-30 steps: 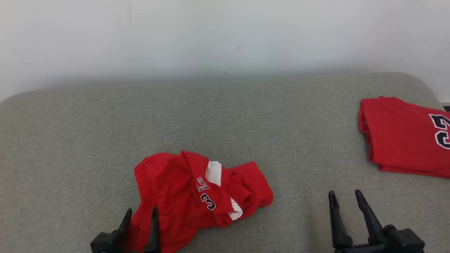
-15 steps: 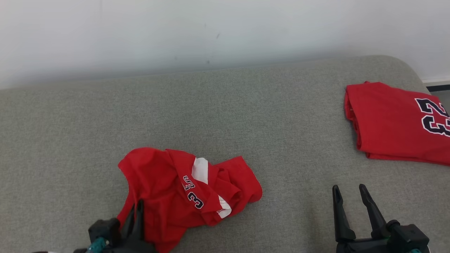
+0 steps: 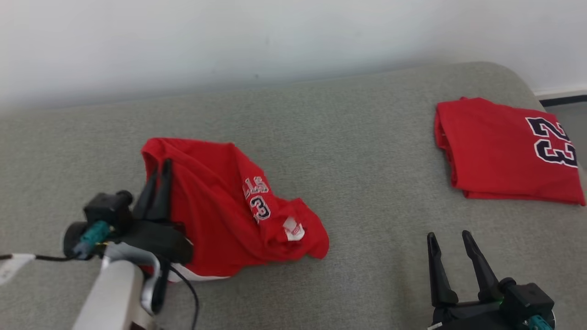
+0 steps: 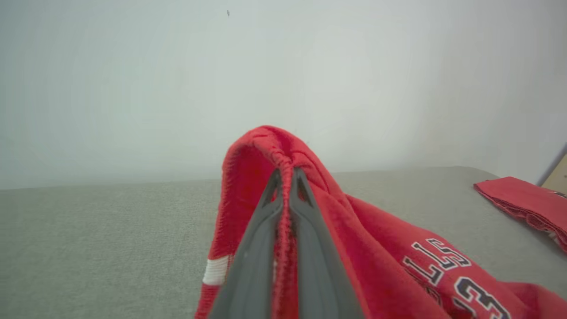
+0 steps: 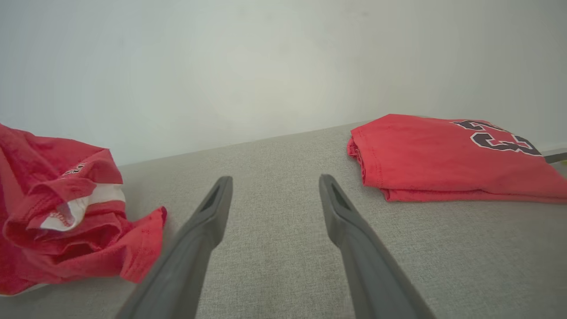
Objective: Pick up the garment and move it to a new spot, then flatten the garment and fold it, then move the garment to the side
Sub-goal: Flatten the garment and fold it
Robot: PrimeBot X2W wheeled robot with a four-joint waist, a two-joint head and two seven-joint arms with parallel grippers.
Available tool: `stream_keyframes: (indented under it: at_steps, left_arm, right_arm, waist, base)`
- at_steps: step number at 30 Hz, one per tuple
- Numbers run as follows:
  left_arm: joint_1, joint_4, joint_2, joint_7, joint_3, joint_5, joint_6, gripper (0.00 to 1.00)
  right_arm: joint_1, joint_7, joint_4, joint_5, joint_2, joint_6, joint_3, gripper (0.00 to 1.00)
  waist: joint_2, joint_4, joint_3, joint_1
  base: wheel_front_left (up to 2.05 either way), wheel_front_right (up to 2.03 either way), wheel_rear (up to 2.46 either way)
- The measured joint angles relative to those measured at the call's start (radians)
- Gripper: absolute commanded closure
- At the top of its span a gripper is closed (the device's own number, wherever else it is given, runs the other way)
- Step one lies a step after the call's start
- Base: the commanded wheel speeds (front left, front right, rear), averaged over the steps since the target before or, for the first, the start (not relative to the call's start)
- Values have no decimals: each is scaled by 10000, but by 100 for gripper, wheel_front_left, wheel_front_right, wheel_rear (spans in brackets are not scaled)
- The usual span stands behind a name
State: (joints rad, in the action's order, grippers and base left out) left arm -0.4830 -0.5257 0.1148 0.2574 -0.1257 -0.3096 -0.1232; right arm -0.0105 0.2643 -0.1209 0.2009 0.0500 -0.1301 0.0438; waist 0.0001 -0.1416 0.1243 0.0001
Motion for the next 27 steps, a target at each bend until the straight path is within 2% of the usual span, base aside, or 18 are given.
stream_keyframes:
  at_steps: [6,11,12,13,19,27]
  left_arm:
    - [-933,-1691,742,8,194,-299,-13,100]
    - [-1154,-2821,953,21,163,-445,-61,100]
    - [-1165,-2882,974,21,136,-420,-61,34]
    - [-1165,-2876,999,21,105,-355,-61,0]
    - [-675,-1593,748,40,418,-261,-63,0]
    - [1942,1392,23,40,1210,165,0,0]
  right_arm:
    - [162,-2,-75,0,4,0,25,0]
    - [195,-2,-136,-4,2,0,-33,0]
    - [187,-2,-140,-6,4,0,-56,0]
    - [180,0,-134,-8,4,0,-79,0]
    - [58,-2,-86,-79,6,0,-100,0]
    - [-97,-2,-180,-121,-2,0,86,0]
  waist:
    - [0,-524,121,0]
    - [0,-818,174,1]
    - [1,-817,168,0]
    - [0,-795,162,0]
    - [0,-389,41,-1]
    - [-1,483,-202,-2]
  base:
    - [0,0,0]
    - [0,0,0]
    - [0,0,0]
    - [0,0,0]
    - [0,0,0]
    - [0,0,0]
